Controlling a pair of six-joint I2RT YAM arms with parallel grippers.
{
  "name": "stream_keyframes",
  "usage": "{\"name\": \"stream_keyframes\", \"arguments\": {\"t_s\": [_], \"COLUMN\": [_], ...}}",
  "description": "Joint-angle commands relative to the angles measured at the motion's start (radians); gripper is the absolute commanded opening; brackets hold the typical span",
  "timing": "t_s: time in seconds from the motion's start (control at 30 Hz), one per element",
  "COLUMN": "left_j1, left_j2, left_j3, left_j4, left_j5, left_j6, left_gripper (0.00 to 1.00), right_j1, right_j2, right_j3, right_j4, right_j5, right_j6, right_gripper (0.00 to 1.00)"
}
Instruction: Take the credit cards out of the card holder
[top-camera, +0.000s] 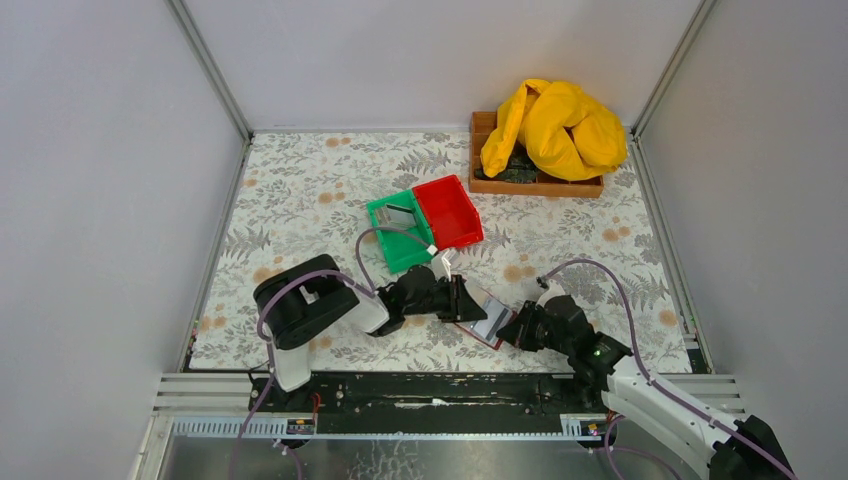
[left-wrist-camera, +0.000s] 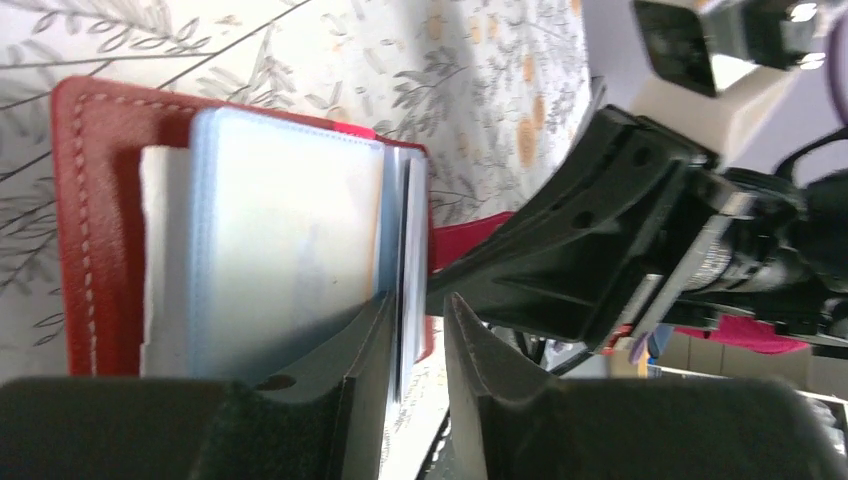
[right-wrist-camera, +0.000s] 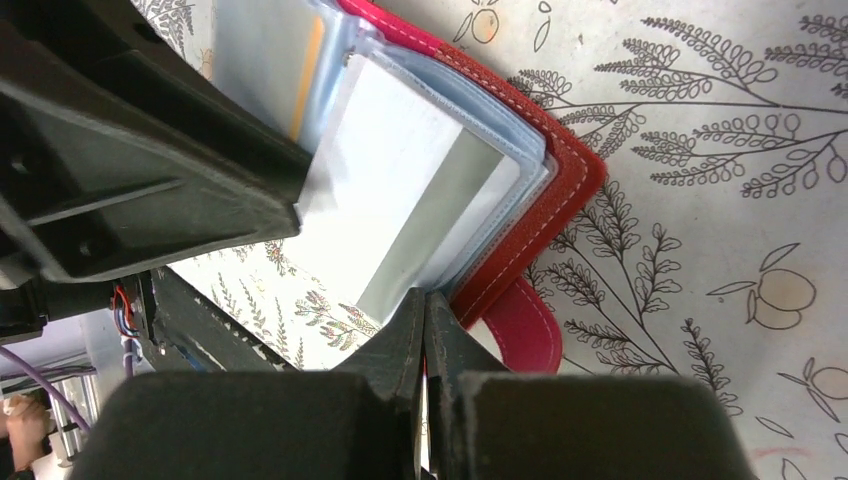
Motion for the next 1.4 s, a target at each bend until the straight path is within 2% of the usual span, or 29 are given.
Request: {"name": "stream_keyframes", "arguments": {"t_s": [0.0, 0.23, 0.5, 0.6, 0.8, 1.0, 1.37], "left_j1": [-0.047, -0.060, -0.060, -0.067, -0.096, -0.114, -0.152], "left_j2": [0.054, 0.095, 0.210, 0.247, 0.247, 0.210, 0.258], "left_j3": [-0.025, -0.038, -0.061, -0.044, -0.007, 0.017, 0.046], "left_j4": [-0.139, -0.047, 0.346, 0.418, 0.395, 0.174, 0.263], "left_j5": [0.113, 0.179, 0.274, 0.289, 0.291, 0.231, 0.269], "left_j6": [0.021, -0.020, -0.237, -0.281, -0.279, -0.164, -0.223], "left_gripper": [0.31, 0.30, 0.31, 0.31, 0.31, 0.31, 0.30], "right_j1": [-0.007, -0.007, -0.007, -0.007, -0.006, -0.007, -0.007], "right_j2": [-0.024, -0.006, 0.037, 0.057, 0.091, 0.082, 0.101], "right_j3": [0.043, 0.044, 0.027, 0.023, 0.005, 0.004, -0.005], "right_j4": [-0.018, 0.007, 0.060, 0.073, 0.123, 0.118, 0.138], "right_j5": [0.076, 0.074, 0.055, 0.054, 0.041, 0.042, 0.038], "right_j6": [-0.019, -0.023, -0.018, -0.019, -0.011, -0.011, -0.007], "right_gripper": [0.00, 0.00, 0.00, 0.00, 0.00, 0.00, 0.00]}}
